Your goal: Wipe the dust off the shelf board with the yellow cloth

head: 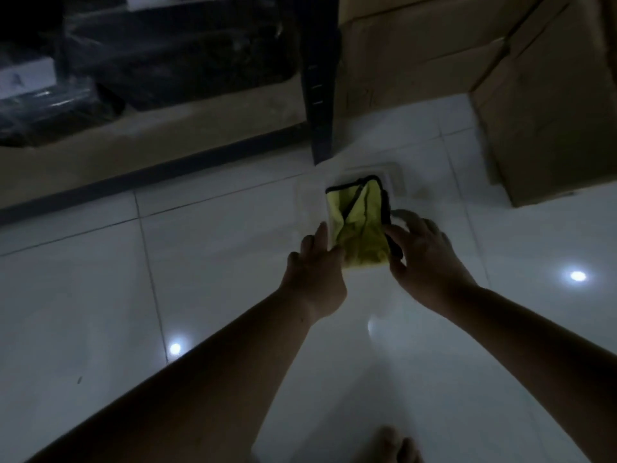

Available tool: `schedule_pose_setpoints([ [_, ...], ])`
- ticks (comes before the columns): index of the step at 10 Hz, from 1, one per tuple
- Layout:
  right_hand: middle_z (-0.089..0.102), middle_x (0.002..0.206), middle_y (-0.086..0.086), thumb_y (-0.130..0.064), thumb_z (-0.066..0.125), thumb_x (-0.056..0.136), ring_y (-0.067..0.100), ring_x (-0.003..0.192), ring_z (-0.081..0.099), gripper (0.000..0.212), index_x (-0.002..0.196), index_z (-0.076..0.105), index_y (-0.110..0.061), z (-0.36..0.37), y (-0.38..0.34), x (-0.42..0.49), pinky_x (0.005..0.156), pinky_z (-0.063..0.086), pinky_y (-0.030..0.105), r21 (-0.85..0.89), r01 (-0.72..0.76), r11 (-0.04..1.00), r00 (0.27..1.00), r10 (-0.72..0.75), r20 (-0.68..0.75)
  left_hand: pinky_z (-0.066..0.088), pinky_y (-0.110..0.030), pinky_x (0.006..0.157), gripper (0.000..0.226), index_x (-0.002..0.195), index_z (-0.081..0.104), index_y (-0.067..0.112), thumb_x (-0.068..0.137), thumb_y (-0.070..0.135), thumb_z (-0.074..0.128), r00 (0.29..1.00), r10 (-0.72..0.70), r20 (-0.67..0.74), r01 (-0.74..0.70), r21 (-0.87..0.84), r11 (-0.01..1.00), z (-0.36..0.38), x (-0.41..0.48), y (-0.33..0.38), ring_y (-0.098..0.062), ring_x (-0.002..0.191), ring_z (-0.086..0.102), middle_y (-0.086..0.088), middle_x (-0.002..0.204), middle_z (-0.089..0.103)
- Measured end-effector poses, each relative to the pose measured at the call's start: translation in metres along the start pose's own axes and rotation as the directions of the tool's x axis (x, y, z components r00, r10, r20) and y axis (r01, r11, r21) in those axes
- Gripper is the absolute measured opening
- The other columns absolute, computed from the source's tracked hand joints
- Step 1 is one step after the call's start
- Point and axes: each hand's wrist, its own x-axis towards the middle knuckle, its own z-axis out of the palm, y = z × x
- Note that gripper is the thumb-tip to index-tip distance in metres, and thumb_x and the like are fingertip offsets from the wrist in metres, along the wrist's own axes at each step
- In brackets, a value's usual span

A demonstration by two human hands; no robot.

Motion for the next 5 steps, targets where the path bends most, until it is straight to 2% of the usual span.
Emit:
schedule_pose_setpoints([
  [1,0.016,0.156,0.016,-0.03,0.054,0.091,0.036,0.134,0.029,0.053,0.142,0.04,-0.024,0.003,0.001,0.006,0.102,0.037,0.046,-0.219,0.001,0.976,0.999,0.011,0.053,0.018,-0.056,0.121,0.059,0.159,0.028,0.032,0.102,0.021,0.042,0.997,-0.013,0.076,-0.001,0.178,0.984,0.004,0.006,-0.002,-0.038,0.156,-0.011,-0.014,0.166,-0.031],
  [2,-0.009,0.16,0.016,-0.038,0.044,0.095,0.037,0.14,0.017,0.061,0.15,0.021,-0.027,0.005,-0.002,0.014,0.106,0.032,0.046,-0.279,-0.041,0.96,0.975,0.099,0.197,0.015,-0.059,0.121,0.061,0.161,0.021,0.037,0.104,0.028,0.04,0.989,-0.065,0.132,0.035,0.215,0.976,0.002,0.015,-0.001,-0.04,0.156,-0.016,-0.015,0.163,-0.037],
  [3,-0.02,0.158,0.014,-0.036,0.044,0.095,0.037,0.139,0.017,0.062,0.151,0.018,-0.028,0.0,-0.009,0.019,0.106,0.034,0.046,-0.297,-0.049,0.954,0.962,0.125,0.242,0.018,-0.058,0.121,0.067,0.164,0.006,0.034,0.106,0.035,0.041,0.995,-0.013,0.096,0.0,0.134,0.991,0.005,0.007,0.0,-0.039,0.156,-0.015,-0.012,0.164,-0.035],
  [4,-0.022,0.158,0.013,-0.034,0.049,0.092,0.037,0.141,0.014,0.067,0.15,0.016,-0.029,-0.019,-0.026,0.008,0.107,0.034,0.047,-0.269,-0.067,0.961,0.968,0.128,0.217,0.02,-0.055,0.123,0.075,0.163,-0.007,0.032,0.106,0.043,0.041,0.998,0.04,0.048,-0.043,0.077,0.996,0.003,-0.031,-0.005,-0.036,0.158,-0.008,-0.01,0.167,-0.031],
  [5,-0.019,0.159,0.011,-0.034,0.054,0.09,0.035,0.142,0.014,0.07,0.149,0.018,-0.029,-0.048,-0.057,-0.018,0.108,0.035,0.044,-0.223,-0.048,0.974,0.973,0.097,0.211,0.019,-0.049,0.124,0.073,0.164,-0.001,0.026,0.107,0.045,0.039,0.999,0.015,-0.035,-0.013,0.052,0.999,-0.019,-0.076,-0.015,-0.034,0.158,-0.001,-0.011,0.17,-0.022],
])
